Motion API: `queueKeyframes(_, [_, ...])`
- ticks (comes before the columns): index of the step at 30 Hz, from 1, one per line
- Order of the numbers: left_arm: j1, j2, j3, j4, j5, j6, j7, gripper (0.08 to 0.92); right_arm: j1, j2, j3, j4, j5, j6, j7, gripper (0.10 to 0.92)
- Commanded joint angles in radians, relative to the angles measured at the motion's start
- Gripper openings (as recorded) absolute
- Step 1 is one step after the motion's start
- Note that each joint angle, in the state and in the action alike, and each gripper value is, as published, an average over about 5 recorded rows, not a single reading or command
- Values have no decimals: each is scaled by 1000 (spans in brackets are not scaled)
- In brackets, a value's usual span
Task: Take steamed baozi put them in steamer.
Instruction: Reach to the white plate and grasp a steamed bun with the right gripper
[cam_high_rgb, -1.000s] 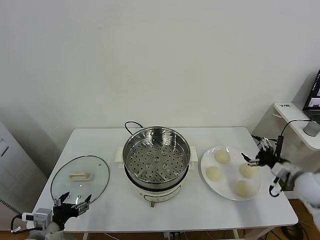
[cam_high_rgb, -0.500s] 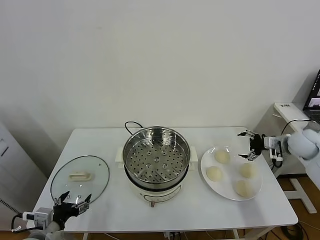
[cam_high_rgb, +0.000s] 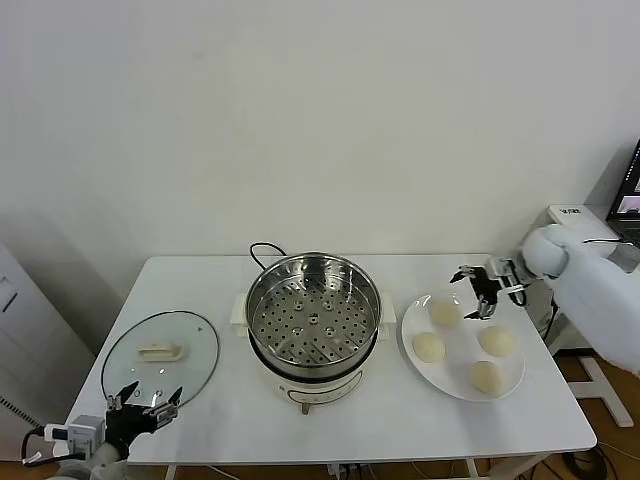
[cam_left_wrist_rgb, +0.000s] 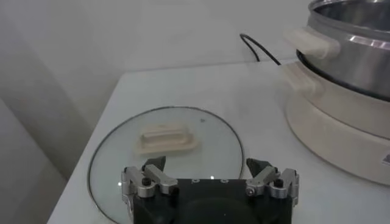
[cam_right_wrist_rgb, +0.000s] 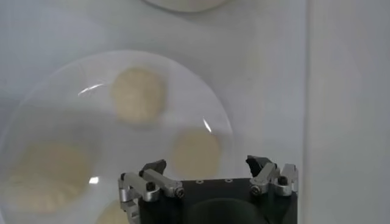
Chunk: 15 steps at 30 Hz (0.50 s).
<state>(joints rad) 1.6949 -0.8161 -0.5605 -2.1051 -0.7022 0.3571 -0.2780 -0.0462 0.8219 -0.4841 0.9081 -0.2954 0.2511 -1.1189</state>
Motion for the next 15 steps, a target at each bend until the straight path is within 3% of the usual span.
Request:
queueKeyframes(1, [1, 0, 0, -2, 1, -3, 0, 823, 28, 114, -32, -125, -157, 32, -2, 823])
queueKeyframes(15, [15, 0, -2, -6, 1, -7, 0, 823, -42, 152, 90, -190, -232, 34, 53, 809])
